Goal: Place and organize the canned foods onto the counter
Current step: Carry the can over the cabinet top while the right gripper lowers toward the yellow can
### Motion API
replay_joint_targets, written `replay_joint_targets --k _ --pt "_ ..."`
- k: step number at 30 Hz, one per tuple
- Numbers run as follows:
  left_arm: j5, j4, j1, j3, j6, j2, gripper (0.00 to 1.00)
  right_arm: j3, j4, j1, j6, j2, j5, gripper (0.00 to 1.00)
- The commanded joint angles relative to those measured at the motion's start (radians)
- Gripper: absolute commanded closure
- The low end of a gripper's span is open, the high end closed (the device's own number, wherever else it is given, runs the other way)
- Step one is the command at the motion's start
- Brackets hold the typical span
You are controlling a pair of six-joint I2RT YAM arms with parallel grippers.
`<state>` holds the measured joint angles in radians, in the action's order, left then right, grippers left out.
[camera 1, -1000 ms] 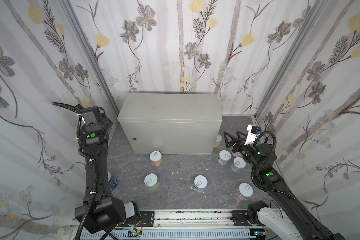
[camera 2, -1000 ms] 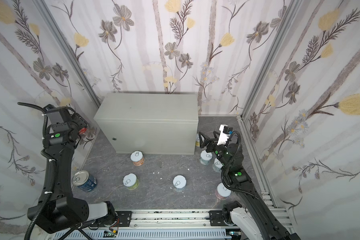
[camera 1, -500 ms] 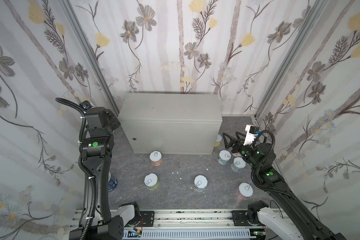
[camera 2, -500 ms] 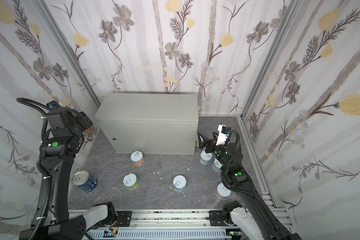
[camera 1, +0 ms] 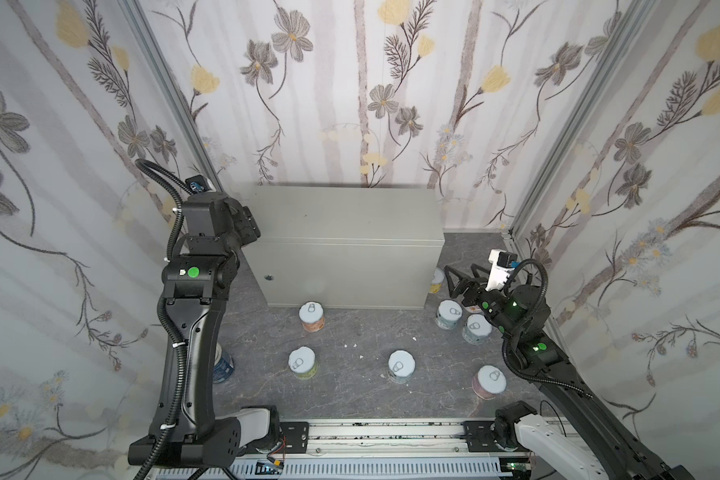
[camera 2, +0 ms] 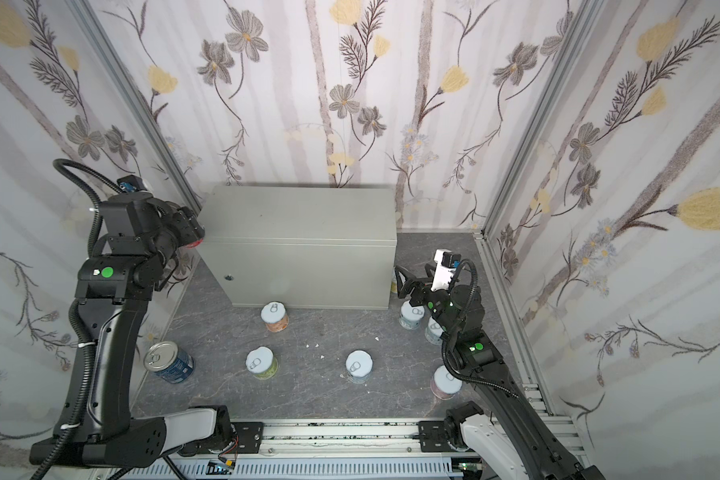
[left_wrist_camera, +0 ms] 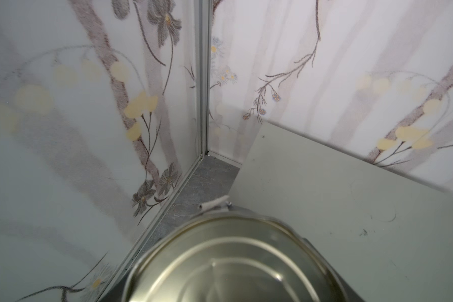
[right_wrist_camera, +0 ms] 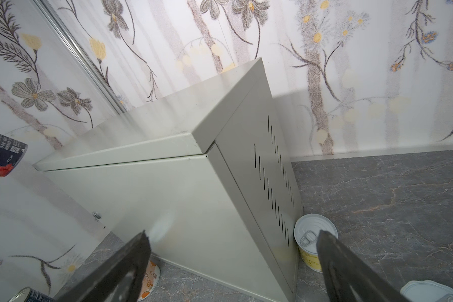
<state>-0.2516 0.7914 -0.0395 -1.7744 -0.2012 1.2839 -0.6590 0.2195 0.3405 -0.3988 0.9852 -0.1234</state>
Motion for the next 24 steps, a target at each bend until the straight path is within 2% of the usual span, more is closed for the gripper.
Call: replay_joint_targets --k 1,6,13,24 --pt "-0.006 -0.038 -0.042 -0.082 0.032 0.045 0.46 -0.005 -0.009 0.003 0.015 0.001 0.019 0.00" --pt "-0.020 0.033 -0.110 -0.241 0.054 0.145 0.46 -0.005 -0.010 0.007 0.020 0.009 0.021 0.00" --pt "-0.009 0.104 -0.159 -0.435 0.078 0.271 0.46 0.000 -0.005 0.018 0.021 0.034 0.022 0.00" --pt "0.037 0.114 -0.203 -0.526 0.075 0.401 0.47 0.019 0.014 0.024 0.025 0.052 0.028 0.00"
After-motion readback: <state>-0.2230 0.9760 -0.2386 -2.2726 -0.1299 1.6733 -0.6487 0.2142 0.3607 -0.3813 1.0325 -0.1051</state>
